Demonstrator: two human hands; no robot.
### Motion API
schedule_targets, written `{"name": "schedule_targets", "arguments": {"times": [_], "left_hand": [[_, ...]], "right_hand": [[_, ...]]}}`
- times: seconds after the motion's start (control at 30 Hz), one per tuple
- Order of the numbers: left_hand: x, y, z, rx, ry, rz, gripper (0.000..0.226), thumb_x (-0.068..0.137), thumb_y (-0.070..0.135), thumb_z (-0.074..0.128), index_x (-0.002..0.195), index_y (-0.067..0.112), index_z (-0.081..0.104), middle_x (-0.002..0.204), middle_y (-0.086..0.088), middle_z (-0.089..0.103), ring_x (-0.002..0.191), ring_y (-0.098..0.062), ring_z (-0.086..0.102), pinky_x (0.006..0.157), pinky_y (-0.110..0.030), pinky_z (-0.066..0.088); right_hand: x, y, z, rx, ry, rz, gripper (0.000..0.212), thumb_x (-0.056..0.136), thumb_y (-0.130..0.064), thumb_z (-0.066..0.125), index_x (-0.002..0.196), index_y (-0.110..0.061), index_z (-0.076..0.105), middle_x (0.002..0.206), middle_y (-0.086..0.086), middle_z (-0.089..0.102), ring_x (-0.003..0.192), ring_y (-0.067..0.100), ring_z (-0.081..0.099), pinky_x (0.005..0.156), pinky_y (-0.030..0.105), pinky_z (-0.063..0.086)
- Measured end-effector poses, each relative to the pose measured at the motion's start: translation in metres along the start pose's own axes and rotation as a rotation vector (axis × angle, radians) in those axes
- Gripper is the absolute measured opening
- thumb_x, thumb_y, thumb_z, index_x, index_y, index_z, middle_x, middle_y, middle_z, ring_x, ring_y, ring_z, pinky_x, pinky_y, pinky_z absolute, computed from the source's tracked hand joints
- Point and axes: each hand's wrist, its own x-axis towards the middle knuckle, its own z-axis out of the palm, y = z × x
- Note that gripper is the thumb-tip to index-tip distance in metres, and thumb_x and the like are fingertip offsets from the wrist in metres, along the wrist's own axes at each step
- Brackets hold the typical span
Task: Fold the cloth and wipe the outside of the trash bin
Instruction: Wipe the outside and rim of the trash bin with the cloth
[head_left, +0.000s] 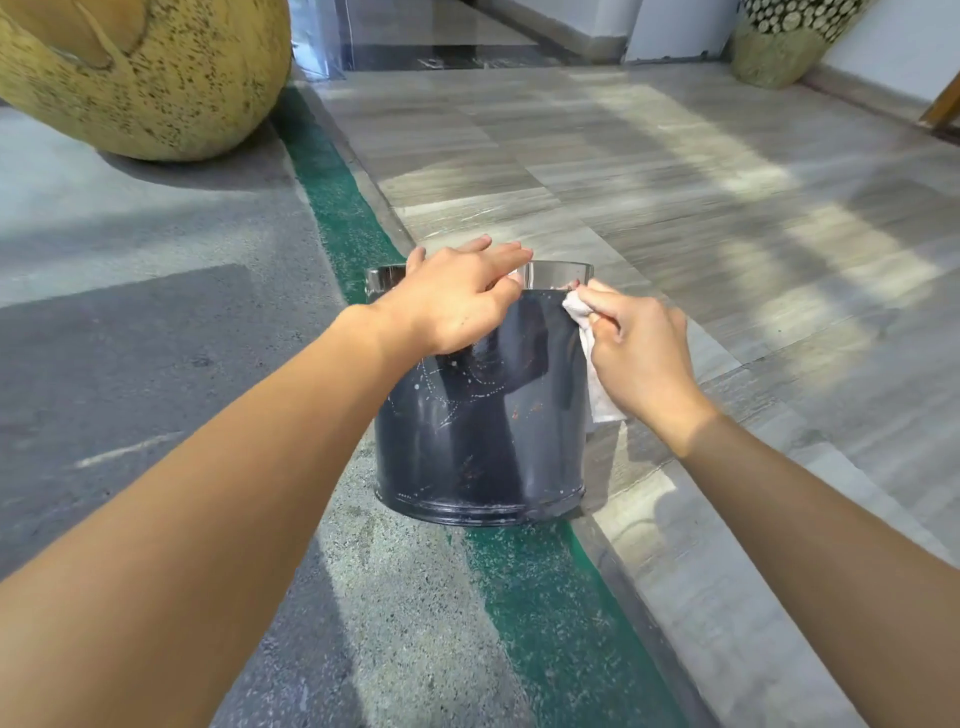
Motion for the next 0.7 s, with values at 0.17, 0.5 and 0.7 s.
{"name": "schedule_targets", "arguments": {"times": [0.17, 0.5, 0.7], "left_hand": [[0.005, 0.004, 0.001, 0.027, 0.027, -0.060, 0.057, 0.093, 0.045, 0.027, 0.149, 0.037, 0.036, 0.157, 0.013, 0.035, 0.149, -0.017, 0.023, 0.115, -0.060, 0.017], [0.011, 0.000, -0.002, 0.014, 0.033, -0.129, 0.053, 0.097, 0.040, 0.033, 0.150, 0.038, 0.034, 0.159, 0.011, 0.033, 0.146, -0.024, 0.029, 0.115, -0.060, 0.018], [0.016, 0.017, -0.003, 0.043, -0.064, -0.112, 0.069, 0.083, 0.036, 0.038, 0.151, 0.037, 0.031, 0.158, 0.009, 0.035, 0.146, -0.025, 0.029, 0.114, -0.061, 0.019]], "right_hand": [[-0.045, 0.012, 0.016, 0.041, -0.111, 0.150, 0.039, 0.089, 0.001, 0.051, 0.116, -0.020, 0.068, 0.132, 0.001, 0.060, 0.126, 0.014, 0.051, 0.097, -0.005, 0.017], [-0.151, 0.026, 0.036, 0.128, -0.327, 0.219, 0.059, 0.081, 0.019, 0.047, 0.124, -0.017, 0.065, 0.141, 0.000, 0.050, 0.134, 0.010, 0.042, 0.111, 0.011, 0.018], [-0.148, 0.023, 0.020, 0.172, -0.325, 0.192, 0.050, 0.085, 0.013, 0.049, 0.124, -0.015, 0.064, 0.139, 0.002, 0.052, 0.125, 0.009, 0.051, 0.105, 0.014, 0.036]]}}
